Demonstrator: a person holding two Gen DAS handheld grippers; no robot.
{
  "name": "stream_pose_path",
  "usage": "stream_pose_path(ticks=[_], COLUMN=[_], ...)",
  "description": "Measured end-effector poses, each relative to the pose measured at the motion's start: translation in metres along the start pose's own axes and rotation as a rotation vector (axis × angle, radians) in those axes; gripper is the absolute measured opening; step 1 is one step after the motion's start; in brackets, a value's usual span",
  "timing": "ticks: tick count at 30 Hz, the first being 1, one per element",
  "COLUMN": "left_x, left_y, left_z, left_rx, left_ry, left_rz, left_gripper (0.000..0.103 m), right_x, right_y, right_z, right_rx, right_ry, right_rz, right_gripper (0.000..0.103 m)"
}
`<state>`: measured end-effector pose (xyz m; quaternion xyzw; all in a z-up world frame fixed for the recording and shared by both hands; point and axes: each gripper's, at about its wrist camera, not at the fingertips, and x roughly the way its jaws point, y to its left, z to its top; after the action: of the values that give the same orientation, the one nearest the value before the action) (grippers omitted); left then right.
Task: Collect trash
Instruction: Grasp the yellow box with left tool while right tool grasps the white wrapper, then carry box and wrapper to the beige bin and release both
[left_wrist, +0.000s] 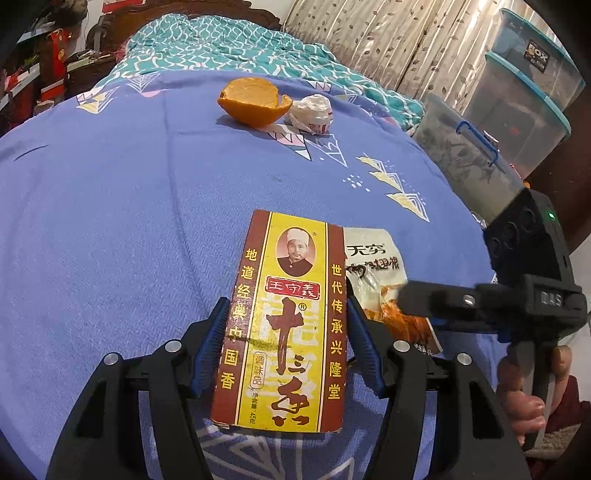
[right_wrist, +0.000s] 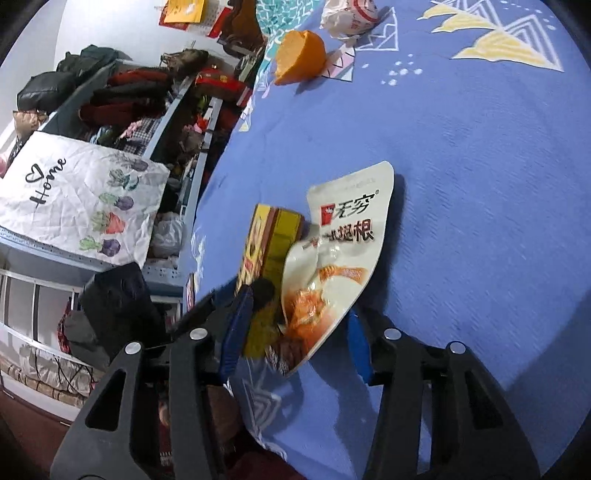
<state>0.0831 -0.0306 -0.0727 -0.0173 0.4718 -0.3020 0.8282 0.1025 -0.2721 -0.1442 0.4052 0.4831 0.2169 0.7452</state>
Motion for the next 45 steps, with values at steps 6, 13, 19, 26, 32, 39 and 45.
stream_pose_path(ticks=[6, 13, 19, 26, 32, 39, 45], left_x=[-0.001, 0.0, 0.001, 0.007, 0.023, 0.066, 0.115], left_y=[0.001, 0.0, 0.0, -0.009, -0.042, -0.132, -0.239], left_z=[-0.002, -0.001, 0.001, 0.005, 0.019, 0.055, 0.089], left_rx=[-0.002, 0.005, -0.01, -0.019, 0.026, 0.173, 0.342], left_ry=[-0.009, -0.011, -0.001, 0.028, 0.075, 0.135, 0.184], left_rz=[-0.008, -0.006, -0.004, -0.056, -0.105, -0.175, -0.244], left_gripper=[0.058, 0.06, 0.059, 0.057, 0.057, 0.057, 0.057], right_x=[0.009, -0.004, -0.022, -0.045, -0.079, -0.153, -0.246], right_y=[0.001, -0.006, -0.017, -0.023, -0.041, -0.084, -0.128], right_z=[-0.001, -0.001, -0.003, -0.003, -0.006, -0.006, -0.01], right_rx=[-0.024, -0.029, -0.01, -0.021, 0.002, 0.077, 0.143], right_ry=[0.011, -0.024, -0.053, -0.101, -0.182, -0.361, -0.571], right_rz=[-0.017, -0.019, -0.018, -0.027, -0.014, -0.022, -0.08], right_gripper=[0.022, 0.018, 0.017, 0.015, 0.015, 0.015, 0.014])
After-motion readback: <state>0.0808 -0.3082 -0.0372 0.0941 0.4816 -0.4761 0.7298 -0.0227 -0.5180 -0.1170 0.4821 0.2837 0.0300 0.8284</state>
